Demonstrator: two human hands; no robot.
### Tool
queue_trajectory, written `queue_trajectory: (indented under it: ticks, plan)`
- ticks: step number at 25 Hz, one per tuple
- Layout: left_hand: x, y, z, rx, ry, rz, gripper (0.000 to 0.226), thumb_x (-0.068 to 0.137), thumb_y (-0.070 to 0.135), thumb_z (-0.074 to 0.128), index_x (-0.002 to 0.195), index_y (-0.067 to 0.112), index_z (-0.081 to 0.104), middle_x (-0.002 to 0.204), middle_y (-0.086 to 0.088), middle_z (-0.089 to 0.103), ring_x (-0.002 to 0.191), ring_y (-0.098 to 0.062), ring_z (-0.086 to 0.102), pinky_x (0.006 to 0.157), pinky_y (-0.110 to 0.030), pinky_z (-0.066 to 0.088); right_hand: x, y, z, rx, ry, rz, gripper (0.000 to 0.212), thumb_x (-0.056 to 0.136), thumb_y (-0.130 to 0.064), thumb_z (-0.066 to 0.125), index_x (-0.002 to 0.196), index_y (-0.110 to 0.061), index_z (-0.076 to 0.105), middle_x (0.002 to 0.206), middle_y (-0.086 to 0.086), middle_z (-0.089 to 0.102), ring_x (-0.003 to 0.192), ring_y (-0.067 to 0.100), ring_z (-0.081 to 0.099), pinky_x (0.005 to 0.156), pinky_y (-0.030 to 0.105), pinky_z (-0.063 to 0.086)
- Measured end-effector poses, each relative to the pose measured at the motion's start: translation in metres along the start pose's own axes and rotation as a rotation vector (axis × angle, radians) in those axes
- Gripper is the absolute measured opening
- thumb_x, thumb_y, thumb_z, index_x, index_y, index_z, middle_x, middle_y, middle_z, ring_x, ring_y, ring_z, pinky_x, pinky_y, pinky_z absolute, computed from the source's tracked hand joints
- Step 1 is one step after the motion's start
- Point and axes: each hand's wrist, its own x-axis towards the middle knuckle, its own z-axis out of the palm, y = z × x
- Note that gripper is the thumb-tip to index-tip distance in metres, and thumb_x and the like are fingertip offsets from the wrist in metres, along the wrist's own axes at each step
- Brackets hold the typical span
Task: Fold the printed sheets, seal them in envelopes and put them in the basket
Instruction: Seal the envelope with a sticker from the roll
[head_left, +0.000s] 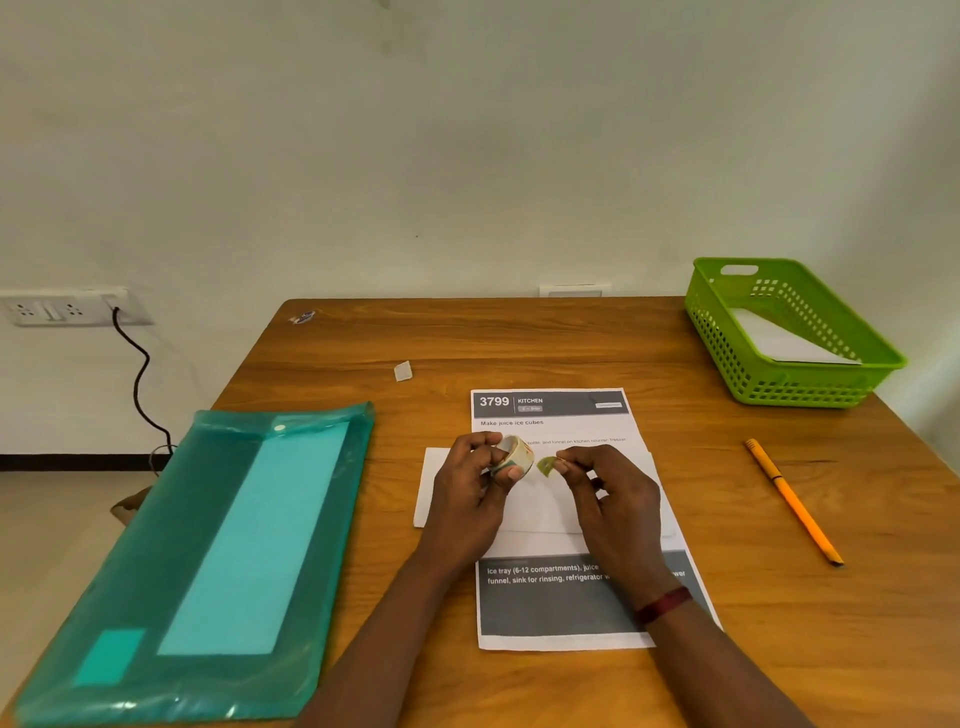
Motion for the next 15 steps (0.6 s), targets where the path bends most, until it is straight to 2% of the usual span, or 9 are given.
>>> queue_trajectory:
  ticks: [3,6,9,12,14,15]
  plan:
    - [0.005,0.004,-0.004,-0.007,0.036,-0.008,0.023,0.092,0.021,0.065,0.112,0.011,0.070,0.128,0.004,0.055,0.117,-0.007,0.053,0.086,-0.004,0.042,0.000,0.000,0.001,-0.007,-0.015,-0.002,0.010,0.091,-0.025,0.064,0.095,-0.016,0.068,0.090,-0.004,0.071,0.079,0.008,0.063,0.064,0.022,0.052]
    - [0.019,0.006,-0.016,0.078,0.116,-0.054,0.022,0.092,0.023,0.066,0.110,0.012,0.071,0.128,0.002,0.056,0.115,-0.009,0.054,0.082,-0.002,0.040,0.001,-0.001,0.004,-0.047,-0.052,-0.022,0.009,0.092,-0.026,0.062,0.097,-0.019,0.066,0.090,-0.003,0.071,0.078,0.012,0.064,0.066,0.026,0.053]
    - [0.039,0.000,-0.030,0.294,0.166,-0.049,0.026,0.093,0.022,0.064,0.116,0.009,0.069,0.130,-0.006,0.058,0.117,-0.018,0.055,0.087,-0.012,0.036,-0.001,-0.001,0.005,-0.152,-0.114,-0.062,0.009,0.090,-0.021,0.064,0.096,-0.016,0.068,0.089,-0.002,0.070,0.077,0.014,0.064,0.066,0.030,0.057]
    - [0.054,-0.006,-0.040,0.411,0.231,-0.144,0.031,0.095,0.022,0.063,0.124,0.011,0.065,0.129,-0.007,0.062,0.116,-0.023,0.058,0.088,-0.022,0.040,-0.004,-0.004,0.005,-0.221,-0.160,-0.115,0.009,0.089,-0.021,0.064,0.096,-0.016,0.067,0.089,0.000,0.070,0.075,0.015,0.064,0.067,0.024,0.055]
    - [0.064,-0.014,-0.043,0.459,0.247,-0.184,0.031,0.095,0.021,0.063,0.125,0.014,0.065,0.132,-0.005,0.062,0.121,-0.024,0.057,0.100,-0.031,0.042,-0.005,-0.004,0.006,-0.268,-0.165,-0.135,0.015,0.089,-0.027,0.060,0.096,-0.016,0.067,0.088,0.001,0.070,0.074,0.016,0.066,0.070,0.020,0.049]
    - [0.068,-0.018,-0.044,0.503,0.232,-0.190,0.031,0.095,0.019,0.063,0.125,0.015,0.065,0.135,-0.005,0.060,0.126,-0.025,0.054,0.110,-0.036,0.036,-0.005,-0.005,0.007,-0.281,-0.164,-0.139,0.019,0.091,-0.031,0.058,0.097,-0.016,0.067,0.088,0.001,0.070,0.074,0.015,0.066,0.071,0.019,0.048]
